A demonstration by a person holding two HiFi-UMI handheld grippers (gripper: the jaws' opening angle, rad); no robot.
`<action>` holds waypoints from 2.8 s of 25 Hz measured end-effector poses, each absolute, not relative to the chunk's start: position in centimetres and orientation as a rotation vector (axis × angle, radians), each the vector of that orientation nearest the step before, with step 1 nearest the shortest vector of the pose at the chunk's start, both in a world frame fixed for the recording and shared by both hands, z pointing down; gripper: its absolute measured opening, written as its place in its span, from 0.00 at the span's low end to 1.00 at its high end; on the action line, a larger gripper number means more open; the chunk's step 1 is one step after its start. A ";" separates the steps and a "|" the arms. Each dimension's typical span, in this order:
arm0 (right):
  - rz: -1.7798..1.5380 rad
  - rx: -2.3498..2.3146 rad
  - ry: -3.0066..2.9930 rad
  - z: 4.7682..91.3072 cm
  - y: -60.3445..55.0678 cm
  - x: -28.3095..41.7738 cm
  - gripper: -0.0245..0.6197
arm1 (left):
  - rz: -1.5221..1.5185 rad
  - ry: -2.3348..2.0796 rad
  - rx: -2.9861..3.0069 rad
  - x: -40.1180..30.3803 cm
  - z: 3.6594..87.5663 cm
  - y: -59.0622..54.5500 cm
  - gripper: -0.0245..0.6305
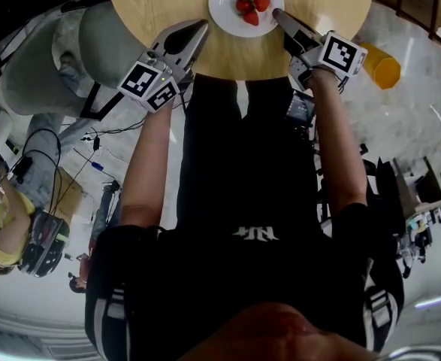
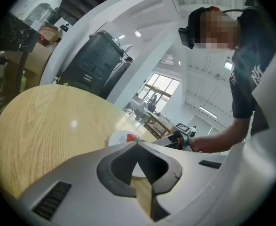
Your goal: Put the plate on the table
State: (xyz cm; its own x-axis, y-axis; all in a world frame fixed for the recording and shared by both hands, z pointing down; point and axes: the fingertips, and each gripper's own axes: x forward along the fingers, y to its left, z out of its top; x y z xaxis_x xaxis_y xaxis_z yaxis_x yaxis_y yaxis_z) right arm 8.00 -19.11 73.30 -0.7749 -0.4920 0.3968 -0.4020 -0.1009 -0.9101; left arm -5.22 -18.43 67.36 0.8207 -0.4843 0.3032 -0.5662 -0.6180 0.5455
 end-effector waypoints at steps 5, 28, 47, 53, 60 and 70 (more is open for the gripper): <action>-1.958 -1.161 2.312 73.4 -19.2 8.3 0.10 | 0.170 -0.763 2.359 -5.3 67.3 -18.4 0.05; -1.539 -1.646 2.947 73.9 -19.9 9.3 0.19 | 0.188 -0.750 2.370 -5.0 67.7 -17.8 0.05; -0.992 -1.184 3.142 56.6 -21.3 11.2 0.04 | 0.143 -0.725 2.445 -1.6 59.2 -16.5 0.05; -0.677 -0.833 3.125 47.3 -21.2 10.3 0.04 | 0.098 -0.715 2.531 -0.7 52.9 -17.6 0.05; -0.760 -0.522 2.898 41.9 -16.6 10.6 0.04 | -0.074 -0.699 2.597 -0.9 46.6 -15.8 0.05; -0.618 -0.709 2.807 38.1 -9.7 6.0 0.04 | -0.063 -0.493 2.679 -4.9 43.6 -10.4 0.05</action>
